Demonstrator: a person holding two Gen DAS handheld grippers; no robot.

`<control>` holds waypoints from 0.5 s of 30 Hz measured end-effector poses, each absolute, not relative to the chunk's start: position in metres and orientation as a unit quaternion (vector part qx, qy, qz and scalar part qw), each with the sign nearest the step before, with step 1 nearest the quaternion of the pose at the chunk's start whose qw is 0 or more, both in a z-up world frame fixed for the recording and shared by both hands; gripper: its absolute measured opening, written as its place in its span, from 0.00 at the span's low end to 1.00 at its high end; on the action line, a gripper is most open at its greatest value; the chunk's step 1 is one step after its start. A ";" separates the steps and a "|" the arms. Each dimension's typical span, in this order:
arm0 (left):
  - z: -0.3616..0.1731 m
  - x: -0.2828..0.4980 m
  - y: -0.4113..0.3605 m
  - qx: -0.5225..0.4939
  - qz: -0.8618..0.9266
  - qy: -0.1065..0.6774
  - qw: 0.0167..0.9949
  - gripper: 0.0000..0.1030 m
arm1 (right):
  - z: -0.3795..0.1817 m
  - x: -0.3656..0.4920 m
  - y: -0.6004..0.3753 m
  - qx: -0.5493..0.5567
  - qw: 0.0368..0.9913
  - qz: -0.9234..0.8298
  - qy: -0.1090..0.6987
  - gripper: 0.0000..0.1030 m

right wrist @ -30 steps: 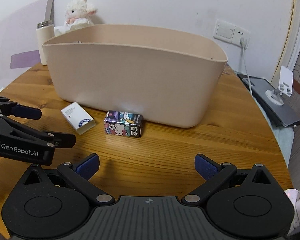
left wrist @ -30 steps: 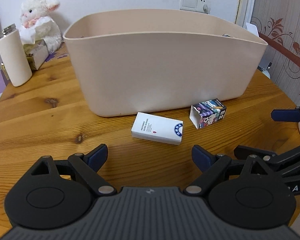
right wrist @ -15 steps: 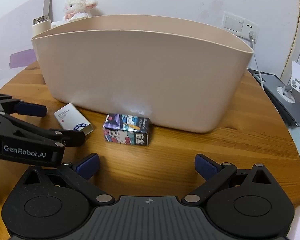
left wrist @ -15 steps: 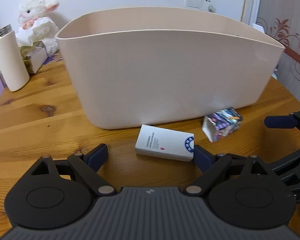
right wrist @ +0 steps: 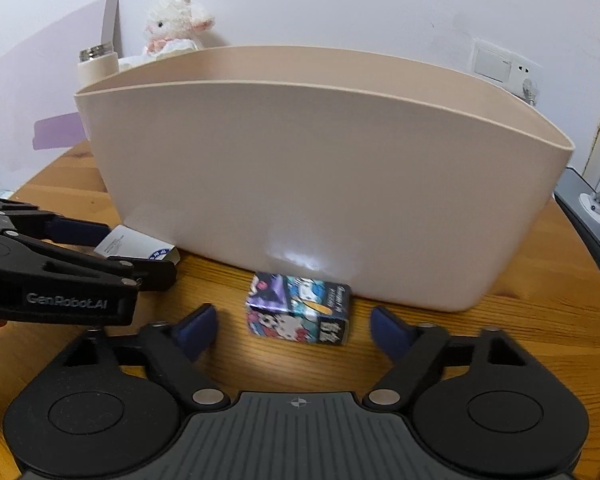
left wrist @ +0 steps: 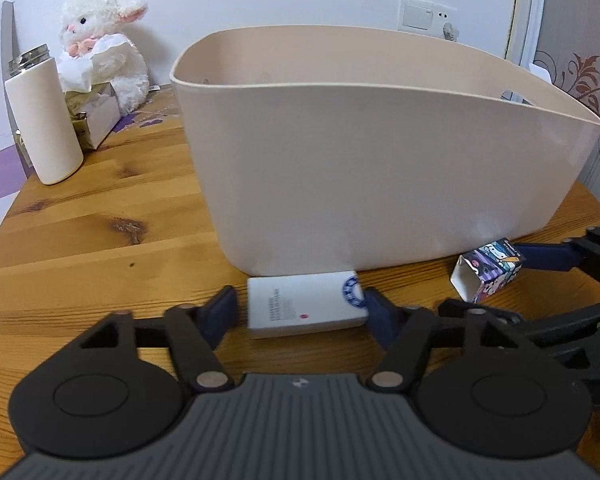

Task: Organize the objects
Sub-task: 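Grasp the white box with the left gripper while the right gripper grasps the cartoon box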

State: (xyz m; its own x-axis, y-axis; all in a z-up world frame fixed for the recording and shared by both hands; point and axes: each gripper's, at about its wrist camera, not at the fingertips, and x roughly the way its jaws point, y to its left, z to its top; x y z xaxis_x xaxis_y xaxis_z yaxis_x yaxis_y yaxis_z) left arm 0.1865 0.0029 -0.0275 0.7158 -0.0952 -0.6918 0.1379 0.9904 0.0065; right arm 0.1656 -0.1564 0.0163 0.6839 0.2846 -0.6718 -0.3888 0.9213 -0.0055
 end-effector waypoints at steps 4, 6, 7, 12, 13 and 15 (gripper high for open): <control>-0.027 0.184 0.004 0.033 -0.071 0.371 0.925 0.61 | 0.019 0.166 -0.157 -0.066 0.919 0.176 0.347 0.47; -0.027 0.180 0.002 0.034 -0.073 0.371 0.925 0.61 | 0.018 0.166 -0.159 -0.064 0.921 0.166 0.346 0.46; -0.026 0.179 0.002 0.035 -0.074 0.371 0.925 0.61 | 0.018 0.165 -0.159 -0.061 0.921 0.167 0.347 0.46; -0.023 0.168 -0.001 0.040 -0.080 0.366 0.926 0.61 | 0.025 0.152 -0.161 -0.061 0.924 0.166 0.339 0.46; -0.020 0.165 -0.001 0.038 -0.083 0.363 0.927 0.61 | 0.028 0.149 -0.161 -0.061 0.925 0.166 0.336 0.46; -0.013 0.159 -0.002 0.039 -0.086 0.355 0.930 0.61 | 0.037 0.142 -0.163 -0.059 0.928 0.167 0.327 0.46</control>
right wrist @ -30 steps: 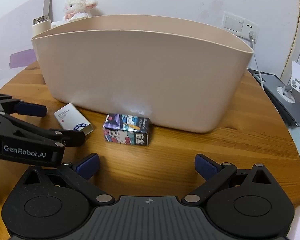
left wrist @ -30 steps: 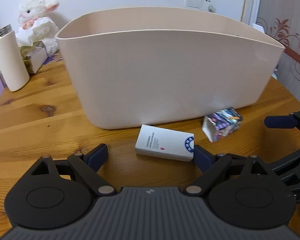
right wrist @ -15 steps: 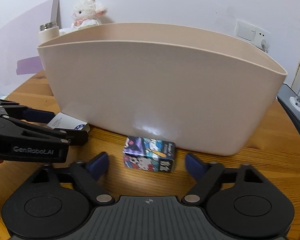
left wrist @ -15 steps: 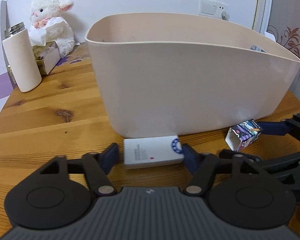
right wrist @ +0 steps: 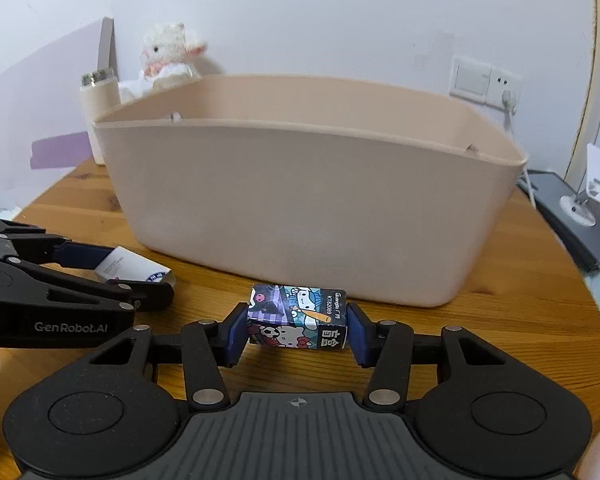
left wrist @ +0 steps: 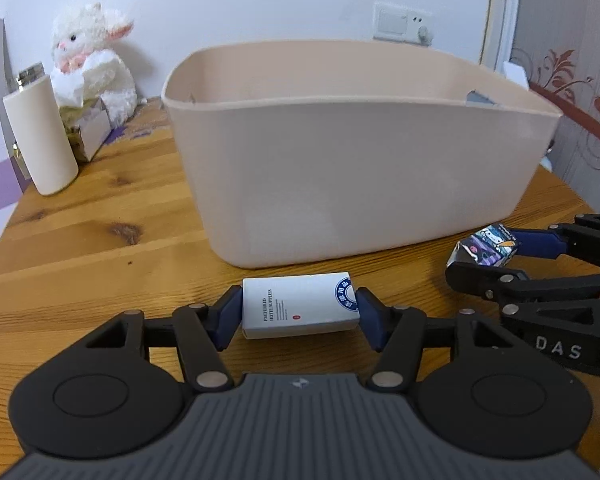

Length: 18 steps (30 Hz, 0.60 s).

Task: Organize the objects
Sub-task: 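Grasp the white box with the left gripper while the right gripper grasps the cartoon box, then carry the white box and cartoon box into the basket and open both grippers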

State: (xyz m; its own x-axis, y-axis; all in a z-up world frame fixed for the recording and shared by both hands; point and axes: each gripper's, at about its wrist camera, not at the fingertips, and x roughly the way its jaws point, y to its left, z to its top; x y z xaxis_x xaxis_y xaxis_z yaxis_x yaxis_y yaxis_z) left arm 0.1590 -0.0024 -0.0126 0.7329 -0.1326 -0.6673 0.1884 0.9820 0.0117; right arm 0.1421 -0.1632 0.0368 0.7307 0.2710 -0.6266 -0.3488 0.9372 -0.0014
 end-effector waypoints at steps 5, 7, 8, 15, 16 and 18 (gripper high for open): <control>0.016 0.142 -0.007 0.042 -0.094 0.325 0.940 0.61 | 0.065 0.124 -0.175 -0.054 0.939 0.168 0.296 0.46; 0.028 0.138 -0.007 0.041 -0.093 0.313 0.944 0.61 | 0.076 0.118 -0.181 -0.054 0.945 0.162 0.278 0.46; 0.034 0.136 -0.008 0.040 -0.092 0.306 0.947 0.61 | 0.082 0.116 -0.184 -0.053 0.947 0.161 0.272 0.46; 0.079 0.132 -0.010 0.038 -0.088 0.263 0.960 0.61 | 0.123 0.117 -0.196 -0.043 0.962 0.152 0.225 0.46; 0.084 0.133 -0.011 0.039 -0.087 0.258 0.961 0.61 | 0.128 0.118 -0.198 -0.041 0.963 0.150 0.220 0.46; 0.094 0.138 -0.013 0.042 -0.085 0.249 0.964 0.61 | 0.137 0.123 -0.200 -0.035 0.967 0.145 0.209 0.46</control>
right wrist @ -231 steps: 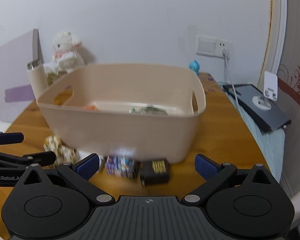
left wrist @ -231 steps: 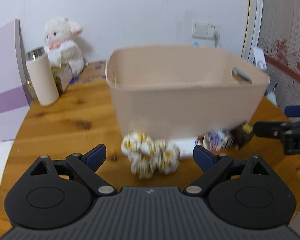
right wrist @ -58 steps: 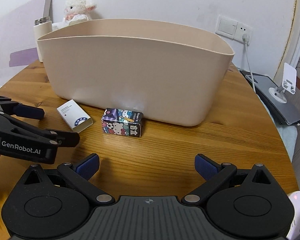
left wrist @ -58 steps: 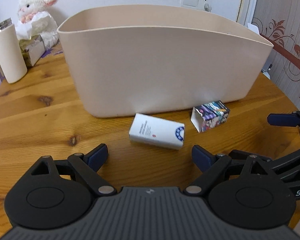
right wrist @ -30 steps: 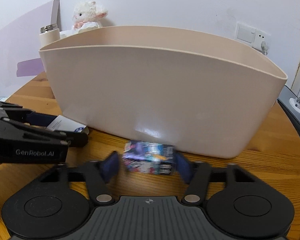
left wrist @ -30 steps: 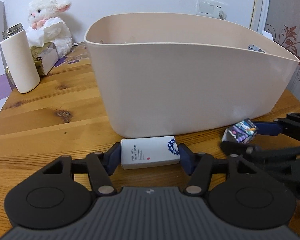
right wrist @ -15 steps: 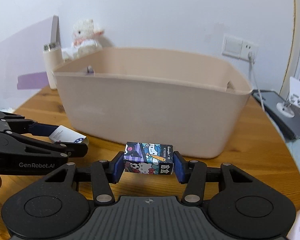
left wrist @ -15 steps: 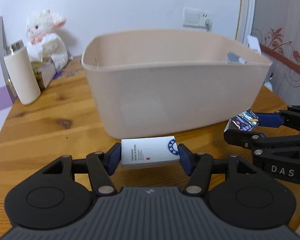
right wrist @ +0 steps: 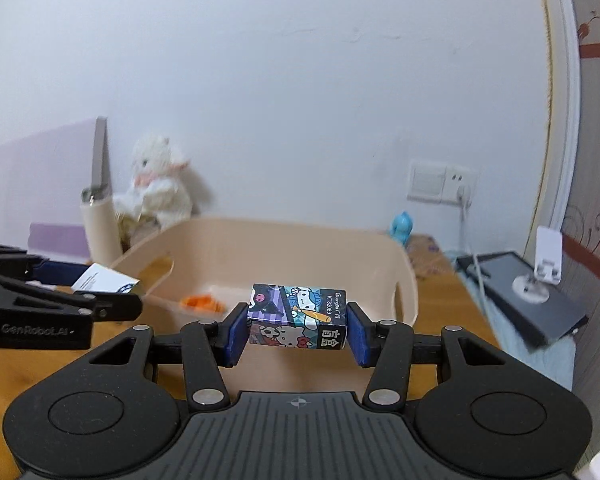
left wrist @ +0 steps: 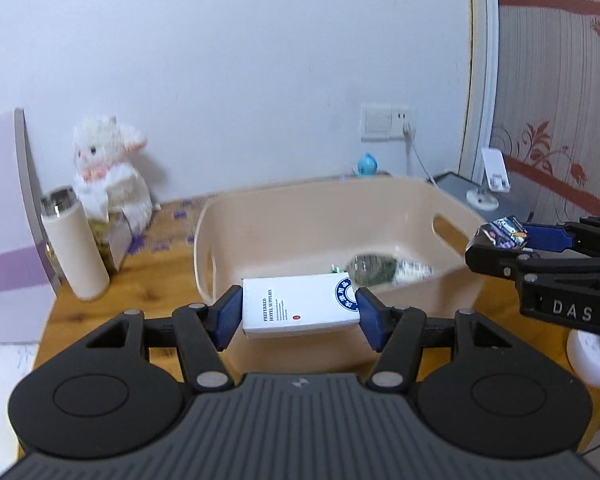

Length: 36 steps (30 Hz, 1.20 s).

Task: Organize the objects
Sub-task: 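Carry the white box and cartoon box into the basket and open both grippers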

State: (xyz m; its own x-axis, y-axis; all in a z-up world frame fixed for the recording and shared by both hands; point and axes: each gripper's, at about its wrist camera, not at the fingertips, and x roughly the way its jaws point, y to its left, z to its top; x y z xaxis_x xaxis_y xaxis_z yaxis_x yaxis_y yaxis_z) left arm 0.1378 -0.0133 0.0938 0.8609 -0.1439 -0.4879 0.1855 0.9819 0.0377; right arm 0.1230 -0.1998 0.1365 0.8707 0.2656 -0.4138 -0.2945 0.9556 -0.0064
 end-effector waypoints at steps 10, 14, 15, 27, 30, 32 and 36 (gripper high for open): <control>0.117 0.190 -0.022 0.046 -0.072 0.245 0.966 0.61 | 0.165 0.164 -0.201 0.006 0.975 0.128 0.184 0.46; 0.110 0.219 -0.025 0.050 -0.063 0.268 0.960 0.61 | 0.164 0.184 -0.200 0.012 0.974 0.117 0.195 0.46; 0.107 0.225 -0.026 0.050 -0.058 0.274 0.959 0.61 | 0.162 0.188 -0.200 0.013 0.973 0.115 0.200 0.46; 0.048 0.281 -0.044 0.051 -0.040 0.385 0.921 0.61 | 0.113 0.242 -0.193 -0.010 0.949 0.094 0.302 0.46; 0.039 0.284 -0.045 0.053 -0.038 0.399 0.914 0.61 | 0.105 0.247 -0.191 -0.029 0.943 0.090 0.318 0.46; 0.036 0.285 -0.045 0.055 -0.037 0.404 0.912 0.61 | 0.102 0.248 -0.190 -0.037 0.940 0.090 0.326 0.46; 0.039 0.281 -0.043 0.054 -0.038 0.403 0.913 0.61 | 0.101 0.247 -0.190 -0.038 0.938 0.093 0.331 0.56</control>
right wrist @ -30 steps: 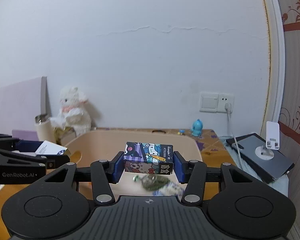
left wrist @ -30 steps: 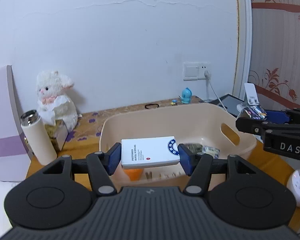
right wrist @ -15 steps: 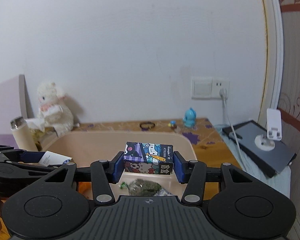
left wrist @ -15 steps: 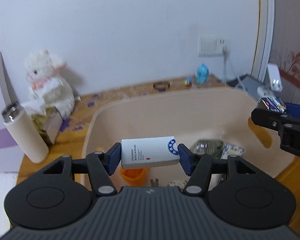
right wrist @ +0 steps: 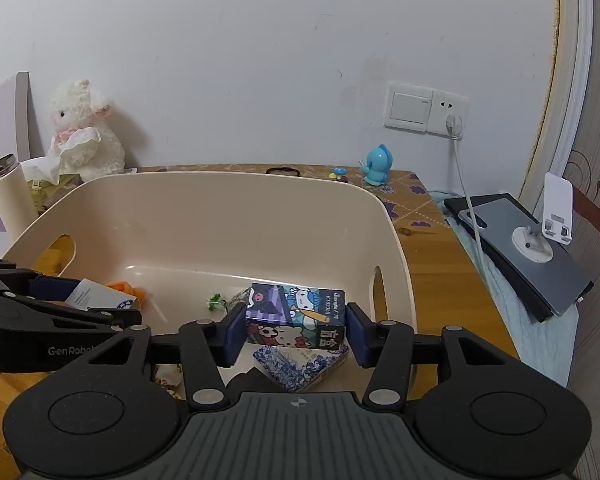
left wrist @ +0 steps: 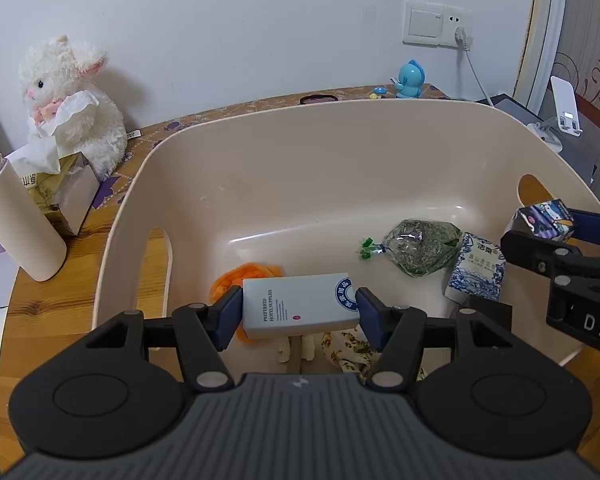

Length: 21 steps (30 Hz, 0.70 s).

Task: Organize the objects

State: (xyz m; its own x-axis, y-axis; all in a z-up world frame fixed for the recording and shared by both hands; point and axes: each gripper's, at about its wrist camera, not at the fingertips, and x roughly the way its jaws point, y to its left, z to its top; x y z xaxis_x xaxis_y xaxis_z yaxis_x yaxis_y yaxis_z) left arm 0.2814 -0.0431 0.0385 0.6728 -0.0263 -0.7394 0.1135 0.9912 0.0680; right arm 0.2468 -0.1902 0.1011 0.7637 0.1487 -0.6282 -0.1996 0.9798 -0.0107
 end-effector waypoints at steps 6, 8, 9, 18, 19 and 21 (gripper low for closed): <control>0.057 0.264 -0.045 0.059 -0.038 0.379 0.923 0.70 | 0.108 0.234 -0.190 -0.039 0.943 0.092 0.317 0.65; 0.064 0.255 -0.043 0.056 -0.037 0.371 0.926 0.70 | 0.113 0.228 -0.191 -0.038 0.946 0.091 0.310 0.70; 0.066 0.251 -0.042 0.054 -0.036 0.367 0.928 0.70 | 0.115 0.224 -0.191 -0.035 0.947 0.092 0.307 0.75; 0.087 0.206 -0.037 0.054 -0.028 0.337 0.940 0.77 | 0.136 0.184 -0.199 -0.035 0.955 0.093 0.279 0.87; 0.089 0.200 -0.036 0.051 -0.029 0.334 0.941 0.78 | 0.138 0.179 -0.199 -0.035 0.956 0.093 0.276 0.88; 0.092 0.189 -0.035 0.046 -0.031 0.331 0.942 0.79 | 0.139 0.168 -0.200 -0.036 0.957 0.095 0.271 0.89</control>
